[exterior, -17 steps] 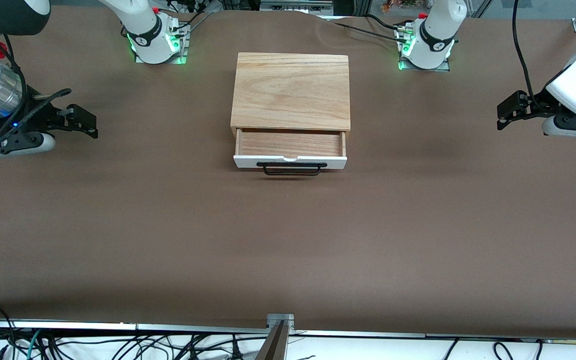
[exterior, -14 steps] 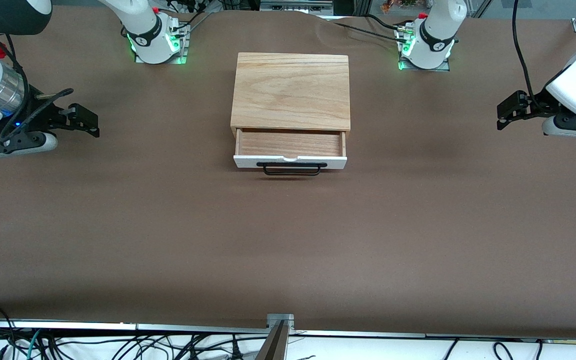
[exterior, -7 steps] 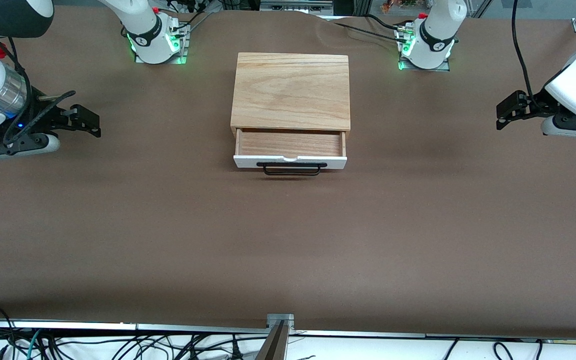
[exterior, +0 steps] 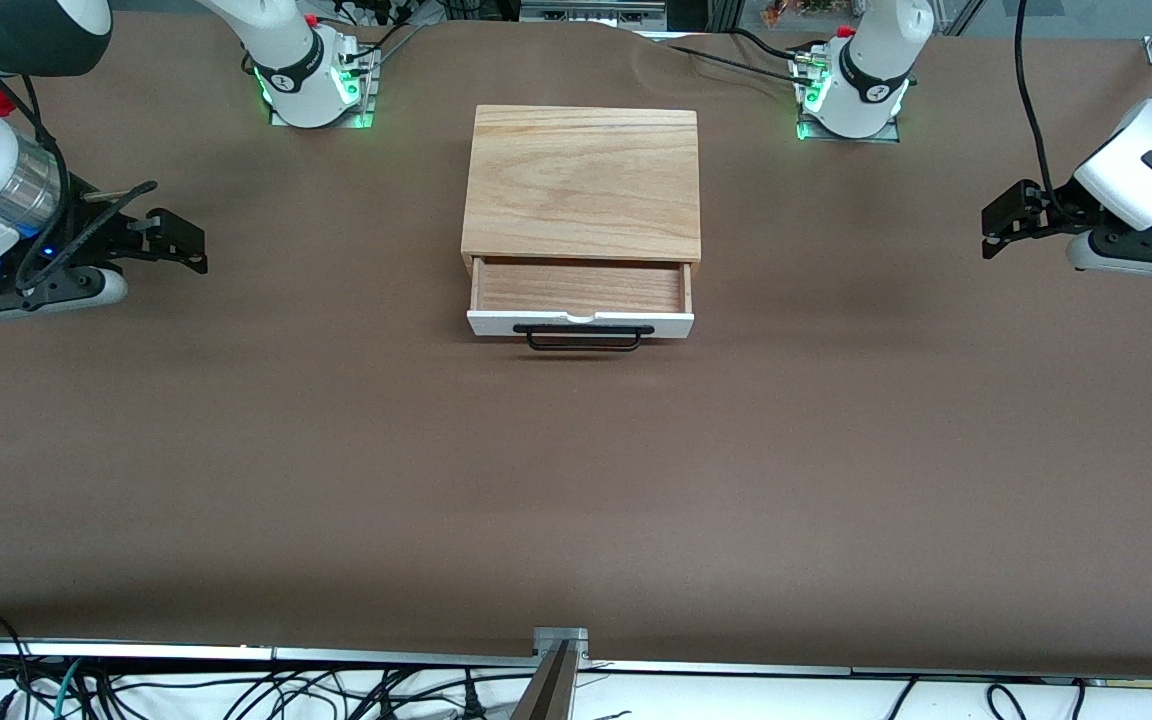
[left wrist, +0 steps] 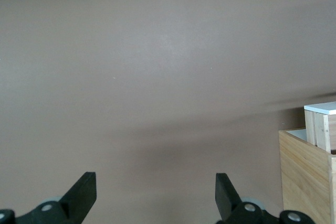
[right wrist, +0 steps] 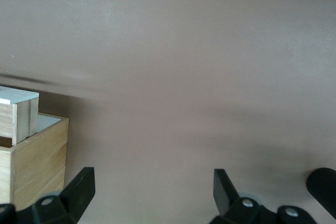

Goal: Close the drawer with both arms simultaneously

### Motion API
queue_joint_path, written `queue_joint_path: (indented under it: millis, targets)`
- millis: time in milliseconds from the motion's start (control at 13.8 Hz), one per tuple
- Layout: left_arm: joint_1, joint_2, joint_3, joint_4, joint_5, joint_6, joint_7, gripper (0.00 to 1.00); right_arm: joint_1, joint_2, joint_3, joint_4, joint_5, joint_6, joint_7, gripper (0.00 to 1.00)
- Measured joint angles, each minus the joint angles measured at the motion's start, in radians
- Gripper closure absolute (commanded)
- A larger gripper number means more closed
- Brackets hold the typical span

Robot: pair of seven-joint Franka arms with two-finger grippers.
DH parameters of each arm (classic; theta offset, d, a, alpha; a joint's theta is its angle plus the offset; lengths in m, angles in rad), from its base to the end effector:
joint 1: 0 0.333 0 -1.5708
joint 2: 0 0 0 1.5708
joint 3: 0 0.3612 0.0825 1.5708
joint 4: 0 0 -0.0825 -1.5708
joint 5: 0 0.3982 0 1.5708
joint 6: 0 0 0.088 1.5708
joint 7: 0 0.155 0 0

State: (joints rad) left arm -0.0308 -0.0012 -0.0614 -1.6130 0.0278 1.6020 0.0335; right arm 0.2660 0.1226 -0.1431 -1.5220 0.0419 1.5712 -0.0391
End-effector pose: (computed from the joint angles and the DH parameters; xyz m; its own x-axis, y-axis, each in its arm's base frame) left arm 0.5678 -0.0483 0.6046 0.9919 -0.1262 -0.0107 -0.1265 -0.9916 -0.0275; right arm 0.5994 0.0855 0.5740 0.9844 0.1608 -0.0711 0.1592 -0.9869 -0.0272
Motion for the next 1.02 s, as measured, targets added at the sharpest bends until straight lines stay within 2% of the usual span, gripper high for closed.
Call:
queue_joint_path:
  millis: [1016]
  targets:
    - [0.000, 0.006, -0.022, -0.002, 0.000, 0.000, -0.003, 0.00, 0.000, 0.002, 0.001, -0.007, 0.005, -0.001, 0.001, 0.00]
